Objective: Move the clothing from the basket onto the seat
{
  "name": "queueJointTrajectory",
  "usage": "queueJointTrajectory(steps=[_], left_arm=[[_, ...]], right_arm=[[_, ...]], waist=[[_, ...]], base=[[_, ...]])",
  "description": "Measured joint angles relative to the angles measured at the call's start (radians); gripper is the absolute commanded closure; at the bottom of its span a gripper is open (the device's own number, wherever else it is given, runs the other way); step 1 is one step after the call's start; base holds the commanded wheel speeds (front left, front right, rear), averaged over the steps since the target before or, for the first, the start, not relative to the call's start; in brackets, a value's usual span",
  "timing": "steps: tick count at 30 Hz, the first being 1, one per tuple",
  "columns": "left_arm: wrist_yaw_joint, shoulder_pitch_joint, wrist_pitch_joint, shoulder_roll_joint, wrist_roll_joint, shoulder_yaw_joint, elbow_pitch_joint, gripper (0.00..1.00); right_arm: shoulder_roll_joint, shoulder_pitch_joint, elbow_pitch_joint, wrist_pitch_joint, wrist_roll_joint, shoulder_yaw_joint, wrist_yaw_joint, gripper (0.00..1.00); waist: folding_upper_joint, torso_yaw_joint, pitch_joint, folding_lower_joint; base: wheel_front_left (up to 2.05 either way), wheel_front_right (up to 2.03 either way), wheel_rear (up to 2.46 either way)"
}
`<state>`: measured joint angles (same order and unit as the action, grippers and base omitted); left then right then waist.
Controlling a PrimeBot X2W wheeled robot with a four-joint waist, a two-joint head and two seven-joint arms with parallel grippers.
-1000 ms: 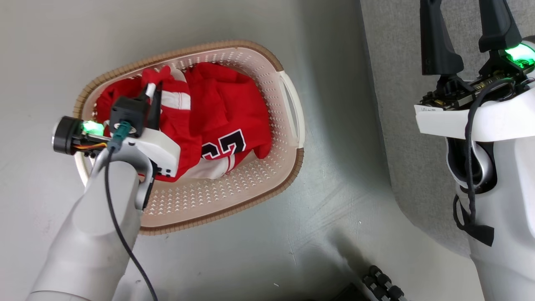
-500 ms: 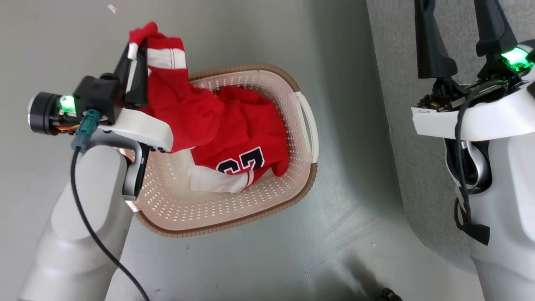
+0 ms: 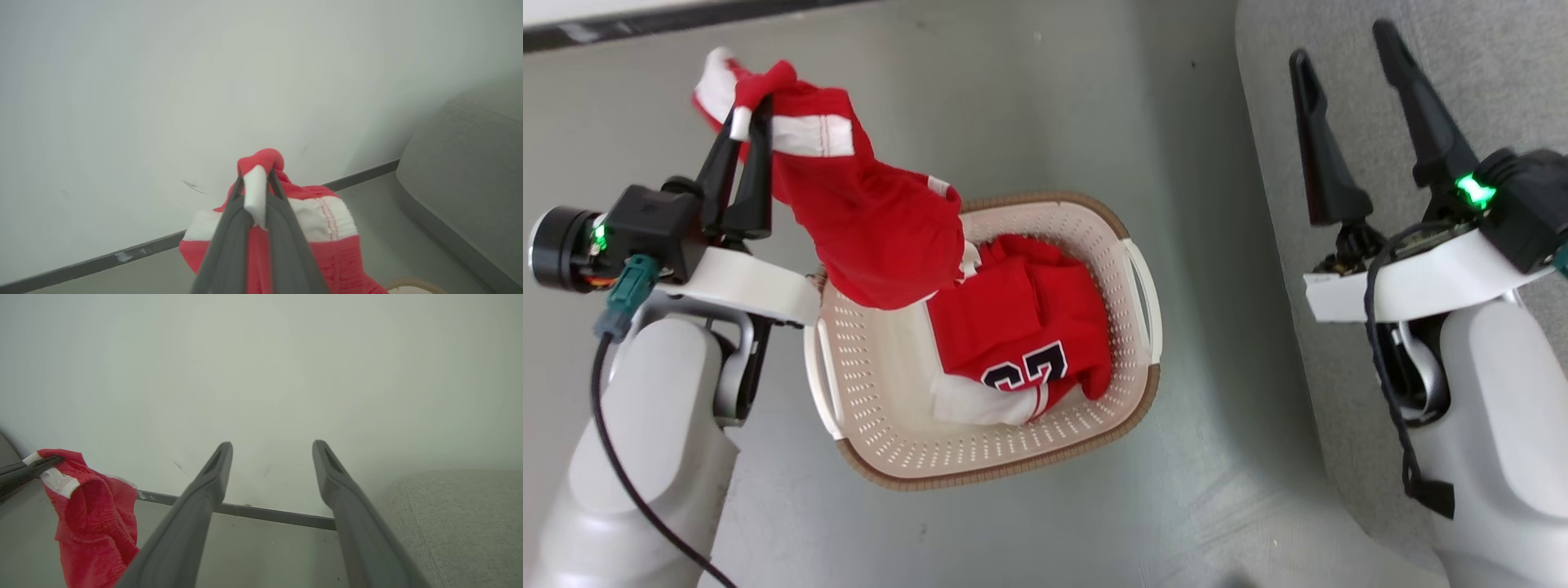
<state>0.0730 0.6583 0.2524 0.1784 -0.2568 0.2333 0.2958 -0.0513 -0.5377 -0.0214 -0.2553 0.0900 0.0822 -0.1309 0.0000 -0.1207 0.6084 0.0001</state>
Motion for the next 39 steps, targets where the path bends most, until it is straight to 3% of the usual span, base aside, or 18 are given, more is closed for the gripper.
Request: queueJointTrajectory(steps=[14,29,39], left_arm=[[-0.051,-0.087,-0.019,0.051,-0.043,-0.02,-0.038,1.0],[-0.12,-0.101,-0.113,0.068,-0.051,0.058,-0.101,1.0],[-0.162,-0.116,-0.183,0.049,-0.067,0.137,-0.179,1.0]], right_arm=[[-0.013,0.127,0.075,0.0,-0.02,0.067,0.0,0.0],[-0.022,0.266,0.156,0.0,-0.011,0.143,0.0,0.0],[-0.072,0.332,0.215,0.0,0.039,0.3,0.0,0.0]], waist=[[0.0,0.043,-0.188,0.0],[0.0,0.083,-0.385,-0.0001],[0.0,0.105,-0.503,-0.0001]], base=[[0.0,0.0,0.0],[0.0,0.0,0.0],[0.0,0.0,0.0]])
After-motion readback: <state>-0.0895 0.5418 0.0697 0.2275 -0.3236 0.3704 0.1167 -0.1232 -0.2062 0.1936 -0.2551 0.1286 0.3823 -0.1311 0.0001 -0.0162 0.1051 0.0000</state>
